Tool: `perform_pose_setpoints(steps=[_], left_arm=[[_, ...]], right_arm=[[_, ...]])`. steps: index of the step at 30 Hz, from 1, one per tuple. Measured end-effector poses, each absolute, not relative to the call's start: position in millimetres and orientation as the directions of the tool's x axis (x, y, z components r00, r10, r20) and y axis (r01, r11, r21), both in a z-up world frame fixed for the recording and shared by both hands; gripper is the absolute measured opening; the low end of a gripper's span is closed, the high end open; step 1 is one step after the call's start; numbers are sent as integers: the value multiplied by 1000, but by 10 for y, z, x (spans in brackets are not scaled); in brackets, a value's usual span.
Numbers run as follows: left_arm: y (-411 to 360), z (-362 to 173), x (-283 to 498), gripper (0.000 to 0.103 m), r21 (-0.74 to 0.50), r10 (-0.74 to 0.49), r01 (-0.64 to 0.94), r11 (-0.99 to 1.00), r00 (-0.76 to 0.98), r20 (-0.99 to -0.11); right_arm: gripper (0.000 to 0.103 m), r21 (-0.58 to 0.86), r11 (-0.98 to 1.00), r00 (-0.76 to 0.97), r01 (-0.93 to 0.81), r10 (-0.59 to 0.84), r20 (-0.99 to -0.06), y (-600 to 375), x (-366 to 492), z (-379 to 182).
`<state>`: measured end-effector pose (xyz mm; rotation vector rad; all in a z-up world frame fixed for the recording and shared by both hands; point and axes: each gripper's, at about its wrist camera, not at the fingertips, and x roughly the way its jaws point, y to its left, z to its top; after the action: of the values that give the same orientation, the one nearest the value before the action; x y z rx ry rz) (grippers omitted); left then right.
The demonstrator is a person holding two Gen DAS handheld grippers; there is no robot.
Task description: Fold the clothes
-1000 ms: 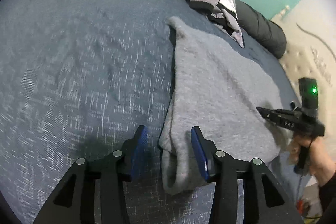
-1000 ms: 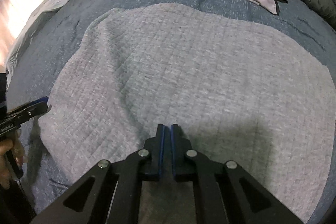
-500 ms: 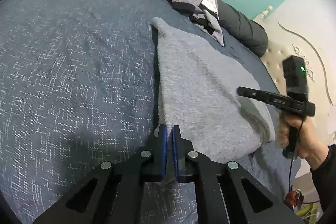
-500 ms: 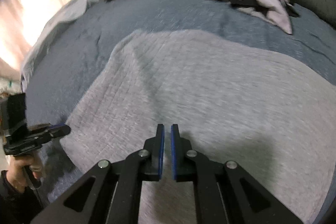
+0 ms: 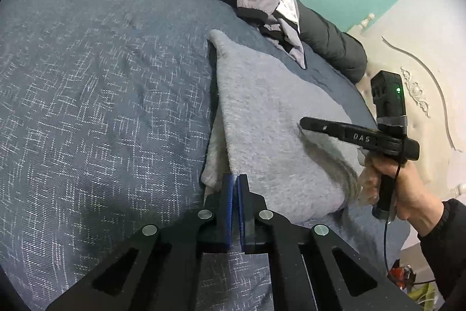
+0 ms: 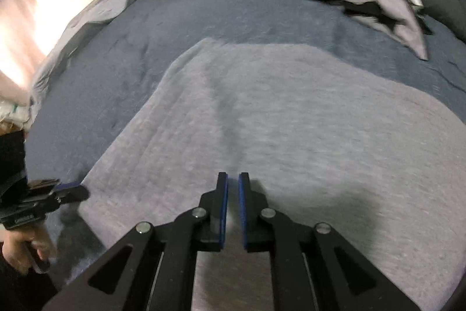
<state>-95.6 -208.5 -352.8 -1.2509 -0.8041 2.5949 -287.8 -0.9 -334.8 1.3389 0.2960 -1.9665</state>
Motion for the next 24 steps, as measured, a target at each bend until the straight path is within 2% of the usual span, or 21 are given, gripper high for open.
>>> perform_pose_setpoints(steps=[2,5,8,12,15,20,24], left_arm=[[-2073,-3539,-957,3,-514,352,88,-853,-631,-691],[-2100,-3601,-955,3,-516,354,97,-851,-620,-700],[-2138,-3639,-956,3,-522,355,108,-846,-616,-703],[-2116,-3629,-965,4,-510,346,107,-853,-616,-707],[-2096,-3645,-968,4,-500,338,111,-859,-611,-716],[-2061,-3628,-967,4,-468,320,101,-878,-603,-730],[-2081,-3619,-964,4,-479,328,101,-872,-604,-726]], right_arm=[[7,164,-704,-175,691,-383,-907,-65,-2845,-3499],[6,184,-719,-192,670,-407,-893,108,-2874,-3457],[6,147,-756,-224,637,-365,-904,424,-2890,-3421],[7,257,-795,-220,549,-435,-873,877,-2943,-3349],[7,314,-758,-182,571,-491,-852,915,-2845,-3357],[6,297,-765,-165,571,-462,-871,960,-2814,-3544],[7,257,-804,-220,536,-427,-877,1272,-2740,-3473]])
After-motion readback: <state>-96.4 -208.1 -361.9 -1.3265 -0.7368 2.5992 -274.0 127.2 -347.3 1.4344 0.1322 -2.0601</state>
